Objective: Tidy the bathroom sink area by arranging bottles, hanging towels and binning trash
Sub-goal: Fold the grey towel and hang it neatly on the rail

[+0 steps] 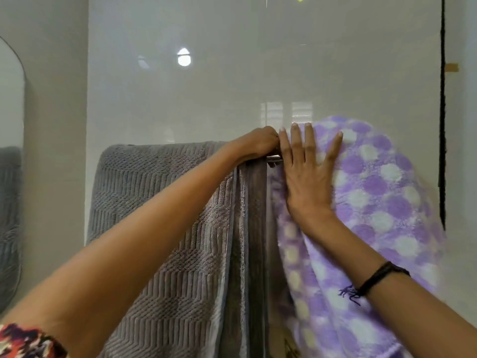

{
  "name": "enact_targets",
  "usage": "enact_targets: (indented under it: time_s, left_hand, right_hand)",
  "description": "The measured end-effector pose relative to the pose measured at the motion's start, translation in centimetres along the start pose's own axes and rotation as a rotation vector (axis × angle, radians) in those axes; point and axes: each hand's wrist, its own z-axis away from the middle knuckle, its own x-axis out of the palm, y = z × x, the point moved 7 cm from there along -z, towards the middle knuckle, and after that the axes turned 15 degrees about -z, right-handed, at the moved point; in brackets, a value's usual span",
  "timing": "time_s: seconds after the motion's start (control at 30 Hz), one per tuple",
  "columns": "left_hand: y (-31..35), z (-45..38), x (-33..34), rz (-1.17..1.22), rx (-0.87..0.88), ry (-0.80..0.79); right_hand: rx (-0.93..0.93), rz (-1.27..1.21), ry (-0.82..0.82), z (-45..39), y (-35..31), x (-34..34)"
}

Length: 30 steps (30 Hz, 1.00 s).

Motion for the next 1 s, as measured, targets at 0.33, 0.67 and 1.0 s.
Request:
enact_targets:
  time_s: [0.33, 0.67, 1.0]
  left_hand:
    - [-4.3, 9.3, -5.7, 0.167, -0.041, 0.602]
    - [-4.6, 13.1, -0.6, -0.017, -0.140, 0.408]
    - [-3.4, 12.5, 0.9, -0.346, -0.265, 0.434]
  right_hand:
    - [-0.182, -0.624, 0.144, 2.8, -2.3, -1.7]
    - [0.242, -1.414, 0.035, 3.0, -2.4, 0.2]
    - [0.352, -1.272, -0.166, 2.3, -3.2, 1.6]
